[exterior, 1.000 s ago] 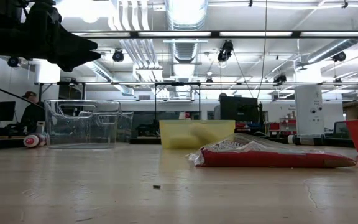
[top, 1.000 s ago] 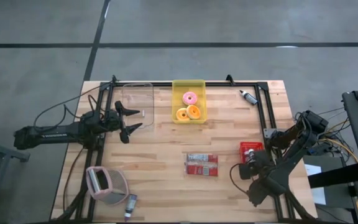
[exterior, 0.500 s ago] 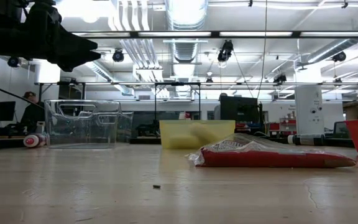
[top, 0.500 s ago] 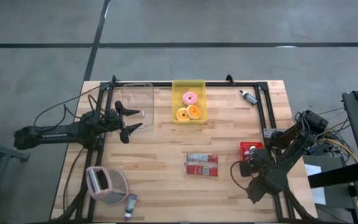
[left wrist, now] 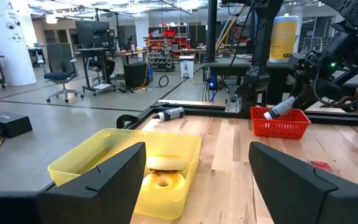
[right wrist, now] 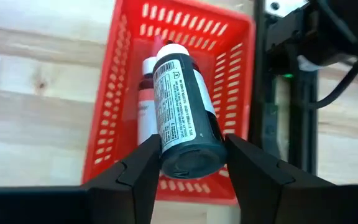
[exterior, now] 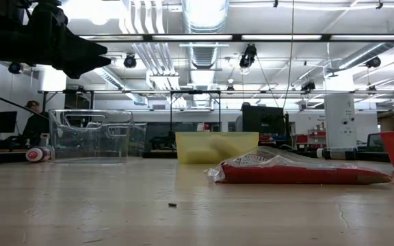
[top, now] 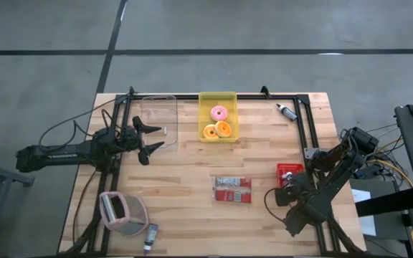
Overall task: Pick & Place Food Item
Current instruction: Put the left black food coloring bottle into the red bin, then put the red food coloring bottle into the red bin
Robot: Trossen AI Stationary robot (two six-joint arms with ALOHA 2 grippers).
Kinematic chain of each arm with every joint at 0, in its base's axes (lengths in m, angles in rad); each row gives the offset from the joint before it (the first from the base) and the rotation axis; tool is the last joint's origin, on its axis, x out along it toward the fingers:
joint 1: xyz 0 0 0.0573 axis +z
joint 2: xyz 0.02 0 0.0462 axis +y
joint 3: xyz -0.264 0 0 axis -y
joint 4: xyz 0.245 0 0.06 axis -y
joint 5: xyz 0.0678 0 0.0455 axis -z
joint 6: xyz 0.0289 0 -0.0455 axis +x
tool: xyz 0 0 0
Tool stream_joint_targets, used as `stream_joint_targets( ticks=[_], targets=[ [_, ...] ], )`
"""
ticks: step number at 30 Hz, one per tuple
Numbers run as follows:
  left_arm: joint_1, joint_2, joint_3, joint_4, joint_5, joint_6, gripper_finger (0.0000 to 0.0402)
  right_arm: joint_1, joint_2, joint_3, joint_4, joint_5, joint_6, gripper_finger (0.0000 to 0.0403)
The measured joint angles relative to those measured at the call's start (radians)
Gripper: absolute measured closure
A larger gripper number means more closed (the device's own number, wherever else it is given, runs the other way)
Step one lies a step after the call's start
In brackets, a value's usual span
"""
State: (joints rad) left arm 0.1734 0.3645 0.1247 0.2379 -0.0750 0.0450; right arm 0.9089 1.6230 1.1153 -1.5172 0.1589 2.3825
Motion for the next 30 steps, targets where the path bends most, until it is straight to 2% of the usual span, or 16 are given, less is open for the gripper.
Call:
stream_joint_targets(
  ticks=[10, 23, 30],
  targets=[
    [0.000, 0.000, 0.000, 0.000, 0.000, 0.000, 0.0110, 0.000, 0.000, 0.003, 0.006, -0.001, -0.003, 0.0200],
    [0.000, 0.000, 0.000, 0.000, 0.000, 0.000, 0.0112, 0.000, 0.000, 0.003, 0.006, 0.005, -0.003, 0.0188],
    [0.000, 0.000, 0.000, 0.000, 0.000, 0.000, 0.0112, -0.027, 0.000, 0.040, 0.005, 0.142, -0.027, 0.0188]
  ],
)
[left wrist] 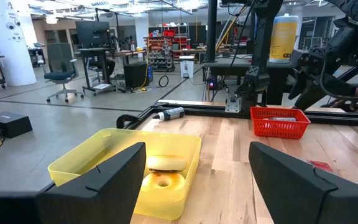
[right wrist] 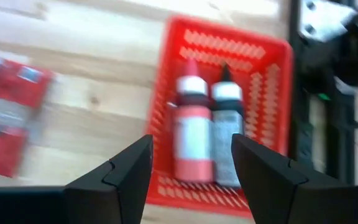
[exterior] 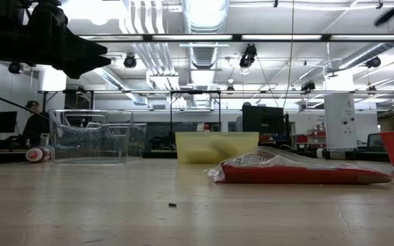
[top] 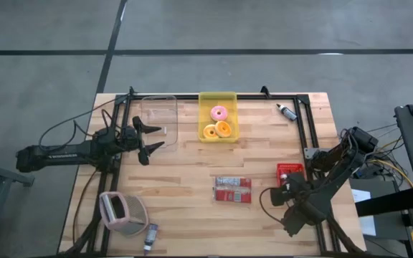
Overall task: Pick & Place Food Item
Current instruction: Put the red food coloring bottle into the red bin
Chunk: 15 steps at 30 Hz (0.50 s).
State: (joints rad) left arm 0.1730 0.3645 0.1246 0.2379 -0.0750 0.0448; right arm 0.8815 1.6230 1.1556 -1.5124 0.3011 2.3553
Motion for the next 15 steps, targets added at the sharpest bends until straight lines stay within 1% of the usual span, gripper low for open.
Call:
stream_joint_targets(
  ticks=[7, 9, 13, 15],
  targets=[
    [0.000, 0.000, 0.000, 0.000, 0.000, 0.000, 0.0110, -0.057, 0.000, 0.044, 0.003, 0.197, -0.095, 0.0188],
    [0.000, 0.000, 0.000, 0.000, 0.000, 0.000, 0.0112, -0.073, 0.000, 0.063, 0.011, 0.277, -0.172, 0.0188],
    [0.000, 0.000, 0.000, 0.000, 0.000, 0.000, 0.0111, -0.118, 0.000, 0.091, 0.067, 0.481, -0.354, 0.0188],
    [0.000, 0.000, 0.000, 0.000, 0.000, 0.000, 0.0110, -0.160, 0.000, 0.103, 0.107, 0.540, -0.448, 0.0188]
  ],
)
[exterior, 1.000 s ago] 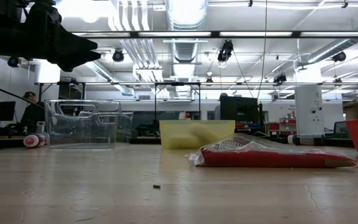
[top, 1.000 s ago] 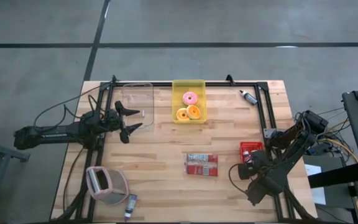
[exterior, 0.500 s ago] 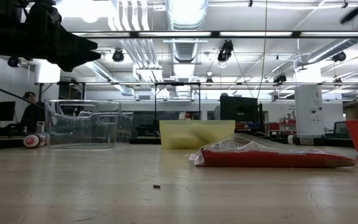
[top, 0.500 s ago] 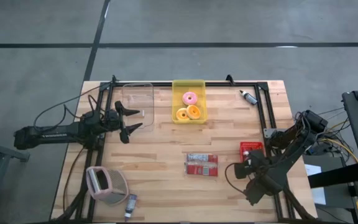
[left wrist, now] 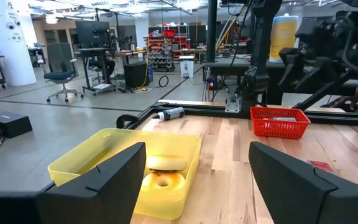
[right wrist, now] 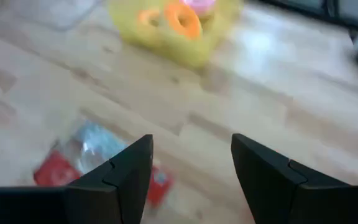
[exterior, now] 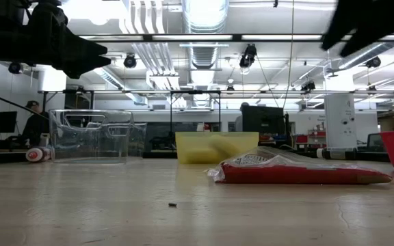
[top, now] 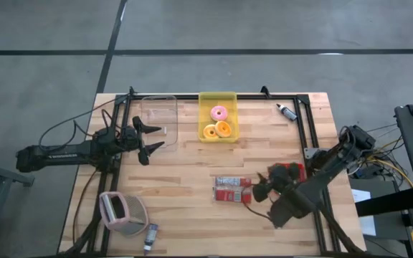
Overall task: Pick & Place Food Item
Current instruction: Put the red food coloring bottle into the red bin
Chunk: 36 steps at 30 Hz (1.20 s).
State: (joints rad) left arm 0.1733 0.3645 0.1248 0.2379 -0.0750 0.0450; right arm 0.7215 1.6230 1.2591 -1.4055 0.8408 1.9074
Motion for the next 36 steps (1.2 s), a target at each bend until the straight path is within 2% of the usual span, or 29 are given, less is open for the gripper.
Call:
stream_joint_targets(
  ticks=[2, 6, 11, 14, 18, 24, 30, 36],
  targets=[
    [0.000, 0.000, 0.000, 0.000, 0.000, 0.000, 0.0111, -0.057, 0.000, 0.008, 0.073, 0.008, -0.129, 0.0188],
    [0.000, 0.000, 0.000, 0.000, 0.000, 0.000, 0.0112, -0.179, -0.016, -0.002, 0.307, 0.005, -0.575, 0.0188],
    [0.000, 0.000, 0.000, 0.000, 0.000, 0.000, 0.0111, -0.324, -0.034, -0.035, 0.639, -0.018, -1.049, 0.0188],
    [0.000, 0.000, 0.000, 0.000, 0.000, 0.000, 0.0112, -0.398, -0.034, -0.047, 0.828, -0.124, -1.329, 0.0188],
    [0.000, 0.000, 0.000, 0.000, 0.000, 0.000, 0.0110, -0.495, -0.034, -0.094, 1.057, -0.296, -1.599, 0.0188],
    [0.000, 0.000, 0.000, 0.000, 0.000, 0.000, 0.0112, -0.622, -0.034, -0.232, 1.353, -0.557, -1.809, 0.0188],
    [0.000, 0.000, 0.000, 0.000, 0.000, 0.000, 0.0112, -0.725, -0.048, -0.381, 1.636, -0.615, -1.945, 0.0188],
    [0.000, 0.000, 0.000, 0.000, 0.000, 0.000, 0.0110, -0.844, -0.067, -0.531, 1.885, -0.733, -1.929, 0.0188]
  ],
)
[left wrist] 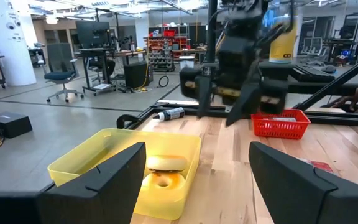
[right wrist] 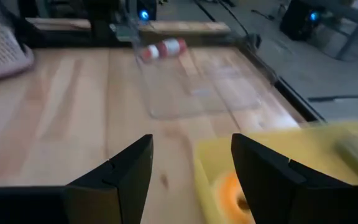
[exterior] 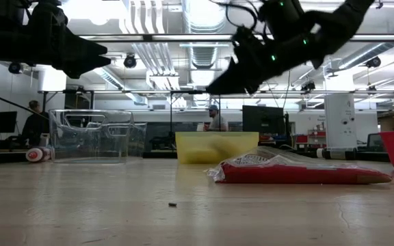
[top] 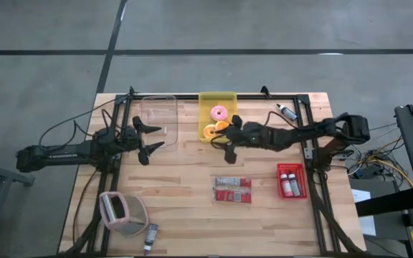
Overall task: Pick & Place Food Item
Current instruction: Put the red food coloring bottle into the red bin
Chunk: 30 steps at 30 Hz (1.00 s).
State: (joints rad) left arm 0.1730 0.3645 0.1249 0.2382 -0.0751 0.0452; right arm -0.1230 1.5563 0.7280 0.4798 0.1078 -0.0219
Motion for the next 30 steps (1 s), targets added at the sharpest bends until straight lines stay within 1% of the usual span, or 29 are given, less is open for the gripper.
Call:
stream_joint_targets(
  ticks=[4, 9, 11, 15, 21, 26, 30],
  targets=[
    [0.000, 0.000, 0.000, 0.000, 0.000, 0.000, 0.0112, -0.027, -0.025, -0.086, 0.076, 0.003, -0.025, 0.0188],
    [0.000, 0.000, 0.000, 0.000, 0.000, 0.000, 0.0110, -0.031, -0.097, -0.164, 0.152, 0.102, -0.046, 0.0188],
    [0.000, 0.000, 0.000, 0.000, 0.000, 0.000, 0.0112, -0.031, -0.137, -0.179, 0.166, 0.110, -0.059, 0.0188],
    [0.000, 0.000, 0.000, 0.000, 0.000, 0.000, 0.0111, -0.031, -0.184, -0.205, 0.152, 0.111, -0.067, 0.0188],
    [0.000, 0.000, 0.000, 0.000, 0.000, 0.000, 0.0112, -0.030, -0.187, -0.216, 0.154, 0.108, -0.046, 0.0188],
    [0.000, 0.000, 0.000, 0.000, 0.000, 0.000, 0.0110, -0.030, -0.164, -0.199, 0.154, 0.024, 0.031, 0.0188],
    [0.000, 0.000, 0.000, 0.000, 0.000, 0.000, 0.0112, -0.030, -0.144, -0.188, 0.152, 0.023, 0.041, 0.0188]
  ],
)
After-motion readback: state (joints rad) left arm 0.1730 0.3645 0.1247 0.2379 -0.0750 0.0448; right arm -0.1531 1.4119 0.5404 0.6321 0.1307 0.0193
